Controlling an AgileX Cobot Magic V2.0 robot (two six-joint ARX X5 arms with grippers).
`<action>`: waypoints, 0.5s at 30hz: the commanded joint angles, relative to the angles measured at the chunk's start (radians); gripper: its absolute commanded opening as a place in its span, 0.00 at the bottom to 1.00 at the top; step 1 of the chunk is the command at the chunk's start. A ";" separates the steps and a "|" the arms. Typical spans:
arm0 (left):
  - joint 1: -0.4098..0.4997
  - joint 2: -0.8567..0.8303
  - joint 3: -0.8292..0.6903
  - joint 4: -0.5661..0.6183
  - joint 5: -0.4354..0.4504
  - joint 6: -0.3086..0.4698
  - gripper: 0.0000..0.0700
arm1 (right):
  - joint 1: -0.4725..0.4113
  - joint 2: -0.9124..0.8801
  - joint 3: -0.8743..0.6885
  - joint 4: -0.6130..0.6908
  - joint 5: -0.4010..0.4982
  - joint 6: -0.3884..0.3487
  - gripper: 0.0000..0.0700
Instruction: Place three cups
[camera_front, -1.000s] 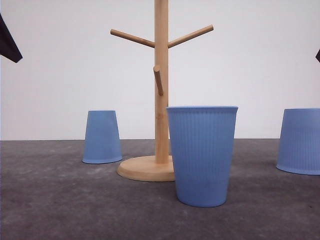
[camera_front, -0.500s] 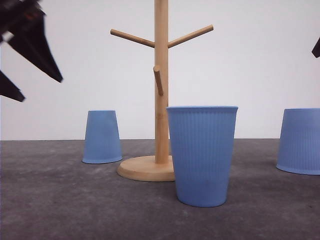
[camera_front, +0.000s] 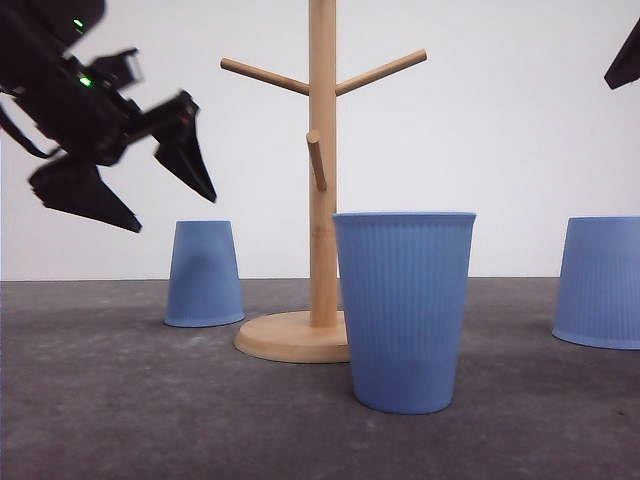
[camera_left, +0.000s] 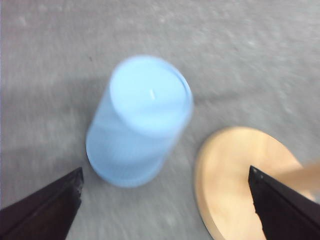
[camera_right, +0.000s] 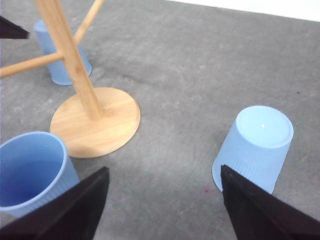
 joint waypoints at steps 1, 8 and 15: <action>-0.004 0.050 0.051 0.024 -0.002 0.024 0.92 | 0.004 0.003 0.017 0.018 0.002 -0.007 0.64; -0.013 0.206 0.196 0.055 -0.035 0.072 0.92 | 0.004 0.003 0.017 0.021 0.004 -0.008 0.64; -0.024 0.336 0.301 0.033 -0.041 0.074 0.92 | 0.004 0.003 0.017 0.022 0.004 -0.007 0.64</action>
